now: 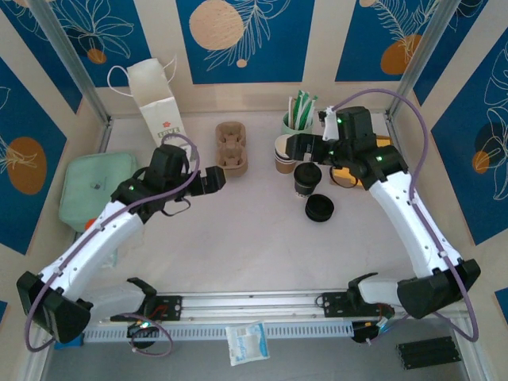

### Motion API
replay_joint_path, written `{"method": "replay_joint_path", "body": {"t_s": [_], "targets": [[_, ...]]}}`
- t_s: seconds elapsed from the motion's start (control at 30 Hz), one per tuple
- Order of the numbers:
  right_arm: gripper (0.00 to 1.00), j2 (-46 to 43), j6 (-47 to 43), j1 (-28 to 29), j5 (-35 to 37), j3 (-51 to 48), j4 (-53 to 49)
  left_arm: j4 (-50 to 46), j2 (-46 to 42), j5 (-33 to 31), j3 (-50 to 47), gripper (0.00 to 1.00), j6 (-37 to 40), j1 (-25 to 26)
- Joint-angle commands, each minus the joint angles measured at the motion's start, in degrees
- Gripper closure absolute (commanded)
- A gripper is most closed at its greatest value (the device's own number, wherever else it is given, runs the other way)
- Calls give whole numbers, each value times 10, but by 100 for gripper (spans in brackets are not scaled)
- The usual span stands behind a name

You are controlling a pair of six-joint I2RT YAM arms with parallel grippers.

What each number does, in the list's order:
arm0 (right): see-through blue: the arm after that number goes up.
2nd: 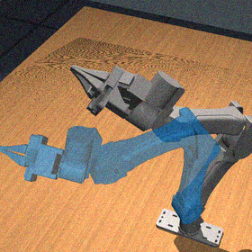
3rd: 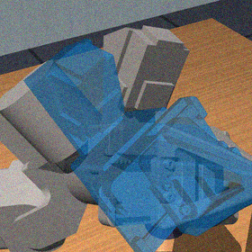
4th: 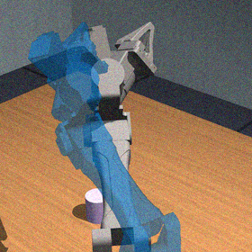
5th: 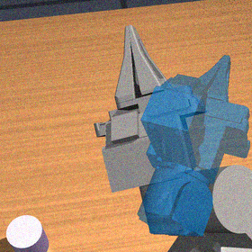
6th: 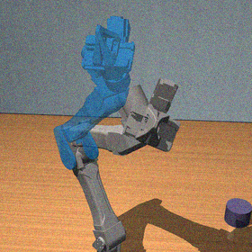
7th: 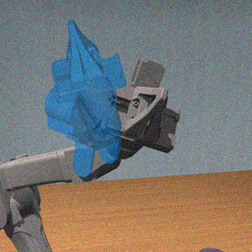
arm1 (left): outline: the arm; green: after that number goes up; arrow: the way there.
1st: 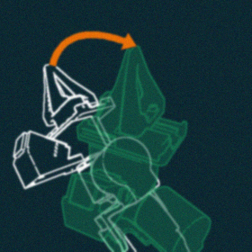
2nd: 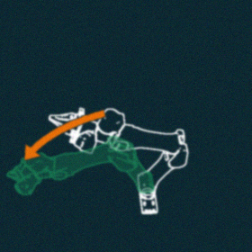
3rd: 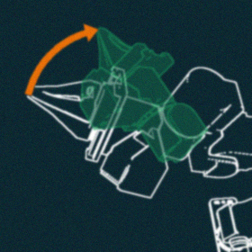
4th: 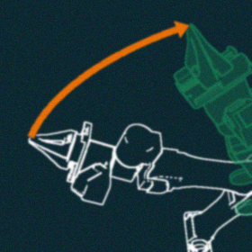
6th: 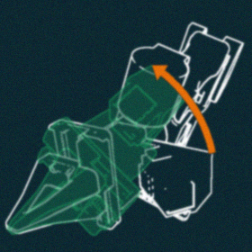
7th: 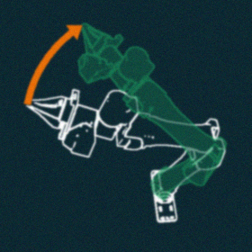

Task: Pack the takeout coffee

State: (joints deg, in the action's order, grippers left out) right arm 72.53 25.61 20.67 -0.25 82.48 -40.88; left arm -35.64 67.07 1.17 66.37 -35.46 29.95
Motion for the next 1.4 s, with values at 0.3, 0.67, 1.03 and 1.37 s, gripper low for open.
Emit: {"method": "replay_joint_path", "body": {"t_s": [0.3, 0.67, 1.03, 1.37], "targets": [[7, 134, 159, 95, -101, -16, 82, -48, 69, 53, 87, 1, 53, -100], [28, 272, 306, 122, -73, -15, 153, -10, 116, 112, 62, 0, 104, -129], [51, 356, 361, 135, -37, 42, 151, 43, 128, 140, 20, 1, 97, -129], [68, 397, 362, 120, -41, 81, 156, 59, 133, 149, 4, 1, 91, -129]]}}
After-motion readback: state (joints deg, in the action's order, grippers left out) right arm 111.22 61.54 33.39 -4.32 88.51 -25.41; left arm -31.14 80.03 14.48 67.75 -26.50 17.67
